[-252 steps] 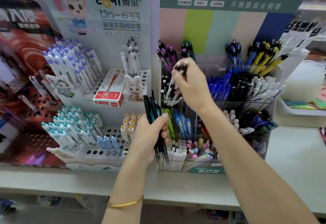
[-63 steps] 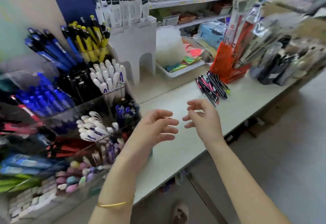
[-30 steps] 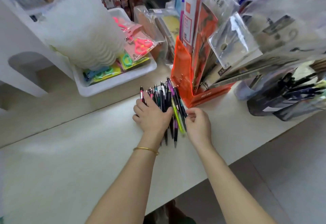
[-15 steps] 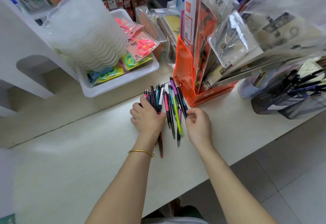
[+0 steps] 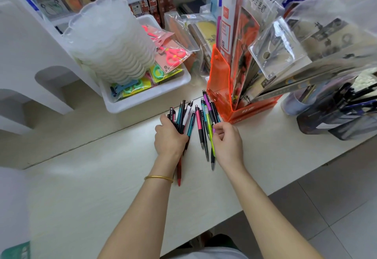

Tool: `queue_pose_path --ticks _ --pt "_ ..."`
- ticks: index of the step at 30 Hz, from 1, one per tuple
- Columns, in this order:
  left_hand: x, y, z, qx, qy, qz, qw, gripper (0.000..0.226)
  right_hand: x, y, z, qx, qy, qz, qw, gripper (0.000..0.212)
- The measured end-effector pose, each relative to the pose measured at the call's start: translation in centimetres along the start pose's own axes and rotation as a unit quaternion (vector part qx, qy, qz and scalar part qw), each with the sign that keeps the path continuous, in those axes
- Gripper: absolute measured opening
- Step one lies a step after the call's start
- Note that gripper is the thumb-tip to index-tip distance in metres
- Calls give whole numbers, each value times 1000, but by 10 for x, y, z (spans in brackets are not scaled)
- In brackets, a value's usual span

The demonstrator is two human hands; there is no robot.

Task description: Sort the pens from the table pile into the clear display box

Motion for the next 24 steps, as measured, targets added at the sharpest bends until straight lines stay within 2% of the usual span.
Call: queue_pose_path --ticks 6,16,24 --pt "-5 2 13 -3 -5 29 1000 42 7 1 9 -7 5 20 1000 28" --pt "-17 6 36 -3 104 51 993 47 28 9 26 -29 6 72 997 27" --pt "-28 8 45 -23 187 84 979 36 39 18 29 -37 13 97 995 26"
Point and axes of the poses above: each hand's wrist, its own y-axis away from the middle knuckle, its own x-axis out of the palm, z = x × y, the point moved 9 cm from there along -y, towards the middle knuckle, and after that the axes turned 4 degrees about -x, right-handed, at the moved point
